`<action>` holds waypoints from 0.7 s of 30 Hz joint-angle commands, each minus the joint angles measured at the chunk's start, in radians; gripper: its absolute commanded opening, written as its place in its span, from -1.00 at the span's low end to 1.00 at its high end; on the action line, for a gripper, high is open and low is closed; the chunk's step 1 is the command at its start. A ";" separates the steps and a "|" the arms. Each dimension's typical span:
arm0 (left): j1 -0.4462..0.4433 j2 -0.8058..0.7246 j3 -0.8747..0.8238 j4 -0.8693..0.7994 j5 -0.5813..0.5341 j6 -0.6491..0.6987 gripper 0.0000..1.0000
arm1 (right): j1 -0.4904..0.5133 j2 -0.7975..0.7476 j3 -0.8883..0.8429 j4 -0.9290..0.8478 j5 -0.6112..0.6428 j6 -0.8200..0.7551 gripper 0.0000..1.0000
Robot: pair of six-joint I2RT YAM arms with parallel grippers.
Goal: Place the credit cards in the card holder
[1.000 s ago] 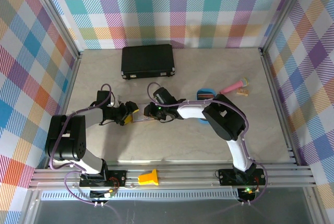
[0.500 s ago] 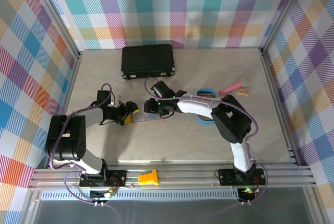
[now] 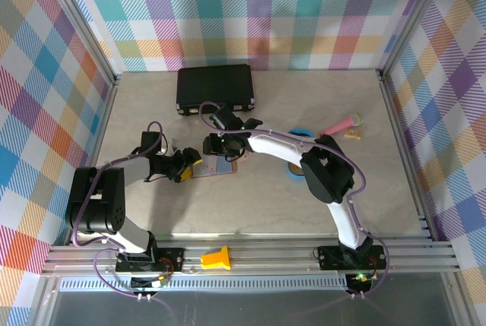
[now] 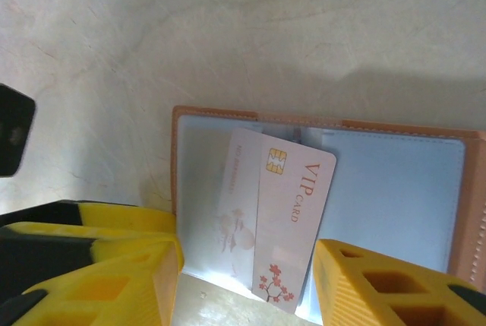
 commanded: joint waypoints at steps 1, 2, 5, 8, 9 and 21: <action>-0.018 0.026 -0.007 -0.047 -0.042 0.023 0.41 | -0.015 0.033 0.036 -0.061 -0.061 -0.019 -0.05; -0.018 0.027 -0.008 -0.048 -0.042 0.025 0.41 | -0.019 0.039 0.042 -0.062 -0.074 -0.020 -0.06; -0.018 0.029 -0.006 -0.047 -0.041 0.025 0.39 | -0.029 0.077 0.101 -0.105 -0.110 -0.038 -0.09; -0.018 0.034 -0.003 -0.043 -0.039 0.025 0.38 | -0.030 0.114 0.161 -0.154 -0.110 -0.053 -0.11; -0.018 0.037 -0.002 -0.042 -0.038 0.026 0.37 | -0.030 0.118 0.168 -0.160 -0.102 -0.053 -0.11; -0.018 0.020 -0.006 -0.052 -0.056 0.026 0.27 | -0.034 0.170 0.225 -0.232 -0.068 -0.055 -0.16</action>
